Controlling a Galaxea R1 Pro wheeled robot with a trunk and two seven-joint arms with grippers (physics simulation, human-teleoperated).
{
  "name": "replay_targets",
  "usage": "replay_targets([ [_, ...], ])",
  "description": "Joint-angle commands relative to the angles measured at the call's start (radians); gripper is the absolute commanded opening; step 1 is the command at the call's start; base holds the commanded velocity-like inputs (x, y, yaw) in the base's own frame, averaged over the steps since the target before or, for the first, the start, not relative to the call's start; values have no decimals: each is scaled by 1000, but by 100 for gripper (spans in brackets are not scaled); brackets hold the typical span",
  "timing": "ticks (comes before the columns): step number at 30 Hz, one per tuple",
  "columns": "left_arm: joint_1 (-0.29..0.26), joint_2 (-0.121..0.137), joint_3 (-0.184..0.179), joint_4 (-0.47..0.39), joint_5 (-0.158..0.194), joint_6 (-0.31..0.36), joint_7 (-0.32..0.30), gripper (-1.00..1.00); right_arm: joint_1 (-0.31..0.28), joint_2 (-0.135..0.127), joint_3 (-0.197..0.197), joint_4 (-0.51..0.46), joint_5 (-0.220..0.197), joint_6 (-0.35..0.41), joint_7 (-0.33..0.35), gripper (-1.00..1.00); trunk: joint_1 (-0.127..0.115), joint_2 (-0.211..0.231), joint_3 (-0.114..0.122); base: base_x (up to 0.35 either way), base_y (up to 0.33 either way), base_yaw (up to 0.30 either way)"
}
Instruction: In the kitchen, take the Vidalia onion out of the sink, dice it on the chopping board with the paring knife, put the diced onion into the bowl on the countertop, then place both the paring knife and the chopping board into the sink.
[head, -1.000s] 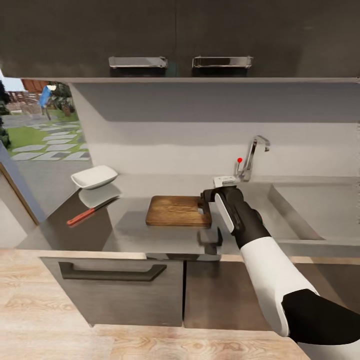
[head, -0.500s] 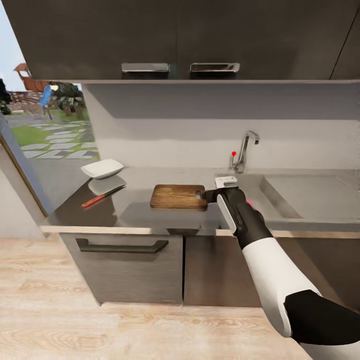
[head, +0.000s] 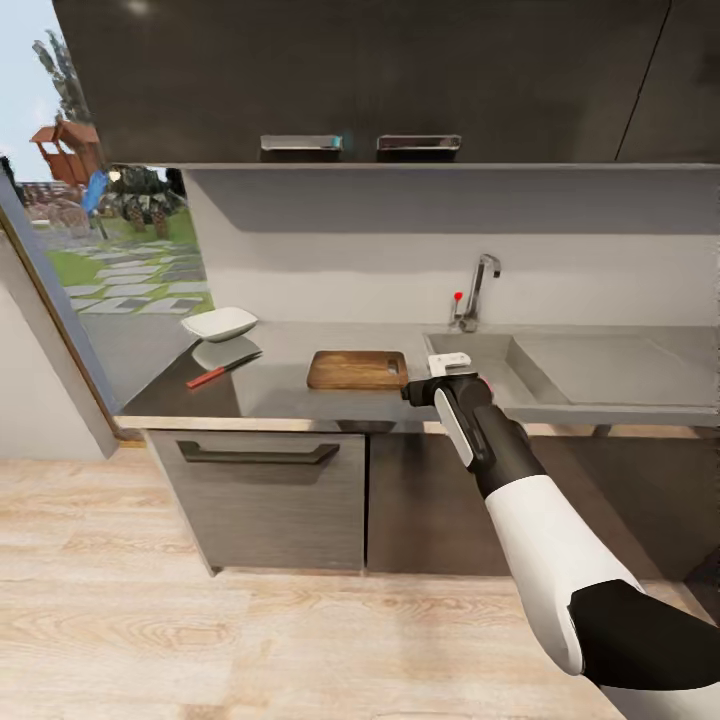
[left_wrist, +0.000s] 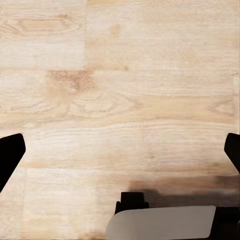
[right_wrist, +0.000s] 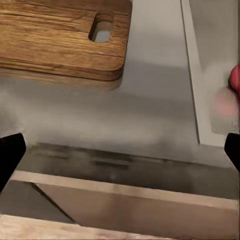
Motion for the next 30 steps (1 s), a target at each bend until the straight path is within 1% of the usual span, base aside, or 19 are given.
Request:
replay_targets([
  [1,0,0,1,-1,0,-2,0,100,-1,0,2,0,-6,4,-8,100,-1,-1,-1,-331,0,0],
  [24,0,0,1,-1,-1,-2,0,100,-1,-2,2,2,-5,4,-6,100,-1,-1,-1,-329,0,0],
  [30,0,0,1,-1,-1,-2,0,100,-1,-2,2,9,-5,4,-6,100,-1,-1,-1,-114,0,0],
])
